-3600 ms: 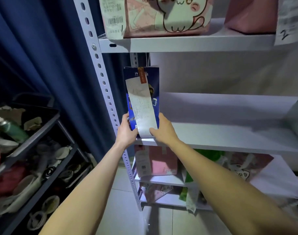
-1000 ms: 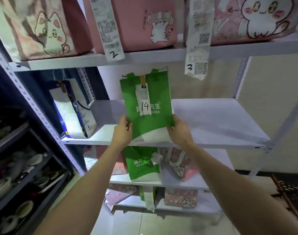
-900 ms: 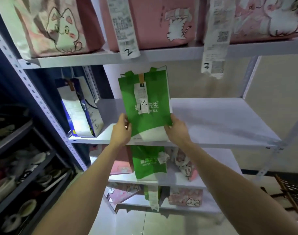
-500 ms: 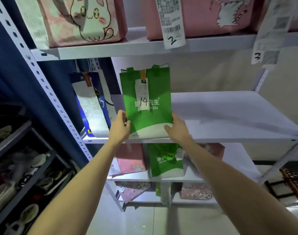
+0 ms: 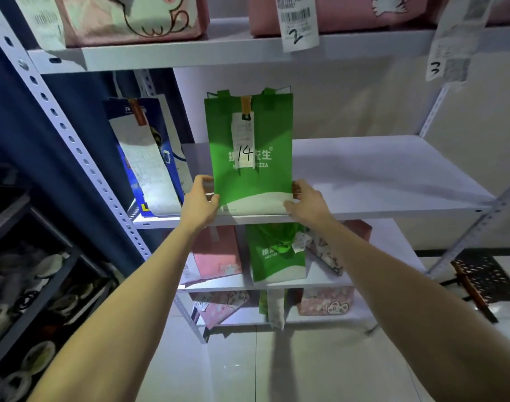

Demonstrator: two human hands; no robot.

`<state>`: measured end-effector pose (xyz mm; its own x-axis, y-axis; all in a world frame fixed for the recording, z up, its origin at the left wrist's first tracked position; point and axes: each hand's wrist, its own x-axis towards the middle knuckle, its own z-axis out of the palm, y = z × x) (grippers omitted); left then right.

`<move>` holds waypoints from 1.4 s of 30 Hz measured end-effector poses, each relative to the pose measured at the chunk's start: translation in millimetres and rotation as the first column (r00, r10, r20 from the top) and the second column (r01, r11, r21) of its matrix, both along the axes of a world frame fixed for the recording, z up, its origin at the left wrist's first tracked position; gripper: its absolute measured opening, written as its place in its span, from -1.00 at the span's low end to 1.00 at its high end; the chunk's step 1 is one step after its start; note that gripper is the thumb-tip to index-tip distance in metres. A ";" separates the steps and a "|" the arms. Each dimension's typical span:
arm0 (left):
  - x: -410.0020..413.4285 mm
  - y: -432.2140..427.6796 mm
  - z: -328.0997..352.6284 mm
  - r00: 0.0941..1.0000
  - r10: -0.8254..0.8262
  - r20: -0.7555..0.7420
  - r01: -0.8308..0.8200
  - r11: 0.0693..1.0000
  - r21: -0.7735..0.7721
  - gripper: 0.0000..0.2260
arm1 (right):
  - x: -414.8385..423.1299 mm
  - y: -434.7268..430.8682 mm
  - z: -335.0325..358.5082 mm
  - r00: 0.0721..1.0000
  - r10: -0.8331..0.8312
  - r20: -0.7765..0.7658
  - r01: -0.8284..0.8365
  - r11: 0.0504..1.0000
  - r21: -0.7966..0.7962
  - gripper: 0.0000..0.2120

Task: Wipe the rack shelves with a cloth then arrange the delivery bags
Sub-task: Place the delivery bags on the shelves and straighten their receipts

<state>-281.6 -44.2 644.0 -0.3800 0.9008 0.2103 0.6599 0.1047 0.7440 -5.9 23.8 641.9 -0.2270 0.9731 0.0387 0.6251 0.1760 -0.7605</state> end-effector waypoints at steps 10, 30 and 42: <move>26.2 -66.9 -36.3 0.987 -0.036 -0.159 -0.012 0.956 -0.294 -0.76 | 56.6 -46.1 -35.3 0.991 0.128 0.043 -0.125 0.989 -0.078 -0.62; 129.2 -176.4 -131.1 0.924 -0.360 -0.126 0.157 0.661 -0.734 -0.66 | 126.8 -134.7 -158.8 0.760 0.510 0.402 -0.406 0.856 -0.319 -0.71; 96.3 -164.0 -136.3 0.930 -0.351 -0.109 0.177 0.688 -0.704 -0.69 | 84.0 -129.5 -170.3 0.791 0.505 0.346 -0.404 0.855 -0.324 -0.73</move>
